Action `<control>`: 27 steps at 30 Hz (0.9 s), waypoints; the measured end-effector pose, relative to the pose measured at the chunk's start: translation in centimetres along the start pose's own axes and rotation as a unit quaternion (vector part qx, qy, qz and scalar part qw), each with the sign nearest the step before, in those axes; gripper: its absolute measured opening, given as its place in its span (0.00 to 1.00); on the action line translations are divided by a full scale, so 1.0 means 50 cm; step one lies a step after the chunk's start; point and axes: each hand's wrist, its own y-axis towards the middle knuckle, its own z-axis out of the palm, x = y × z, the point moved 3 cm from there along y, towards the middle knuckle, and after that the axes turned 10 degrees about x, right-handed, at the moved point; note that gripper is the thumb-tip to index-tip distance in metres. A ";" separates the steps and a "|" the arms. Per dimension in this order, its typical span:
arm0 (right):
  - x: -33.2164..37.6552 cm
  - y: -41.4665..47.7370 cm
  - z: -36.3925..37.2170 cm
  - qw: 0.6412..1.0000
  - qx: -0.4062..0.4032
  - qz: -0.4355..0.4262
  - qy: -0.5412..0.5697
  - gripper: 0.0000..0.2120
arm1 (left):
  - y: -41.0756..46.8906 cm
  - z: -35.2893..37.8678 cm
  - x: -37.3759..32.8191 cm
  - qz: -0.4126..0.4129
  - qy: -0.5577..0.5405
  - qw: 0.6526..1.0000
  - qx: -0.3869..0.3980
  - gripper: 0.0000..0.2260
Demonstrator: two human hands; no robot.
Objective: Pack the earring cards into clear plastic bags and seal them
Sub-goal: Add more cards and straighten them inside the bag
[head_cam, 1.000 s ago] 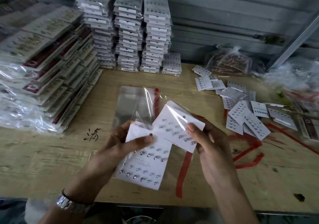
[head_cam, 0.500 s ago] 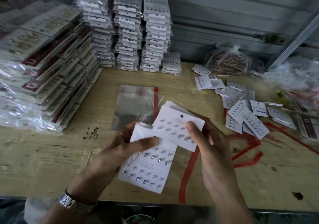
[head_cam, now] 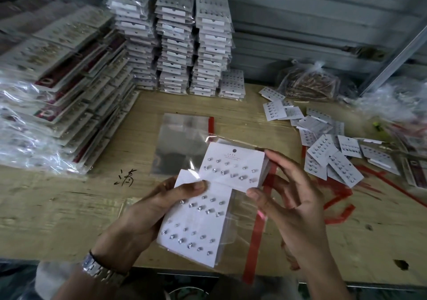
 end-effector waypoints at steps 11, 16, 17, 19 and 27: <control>0.010 0.008 -0.008 0.995 -0.013 -0.049 -0.091 0.20 | 0.001 0.012 -0.001 -0.021 0.005 1.000 0.022 0.19; -0.002 0.014 -0.041 0.998 0.051 -0.001 0.040 0.29 | -0.002 0.008 -0.005 -0.031 0.020 0.997 0.066 0.24; -0.004 0.018 -0.042 0.997 0.062 0.008 0.054 0.34 | -0.002 0.007 -0.006 -0.035 0.020 0.996 0.074 0.25; -0.002 0.023 -0.040 0.994 0.095 0.006 0.053 0.43 | -0.001 0.004 -0.005 -0.041 0.020 0.995 0.091 0.26; -0.013 0.028 -0.025 0.983 0.122 0.069 0.119 0.23 | 0.003 0.007 -0.002 -0.046 0.046 0.992 0.107 0.21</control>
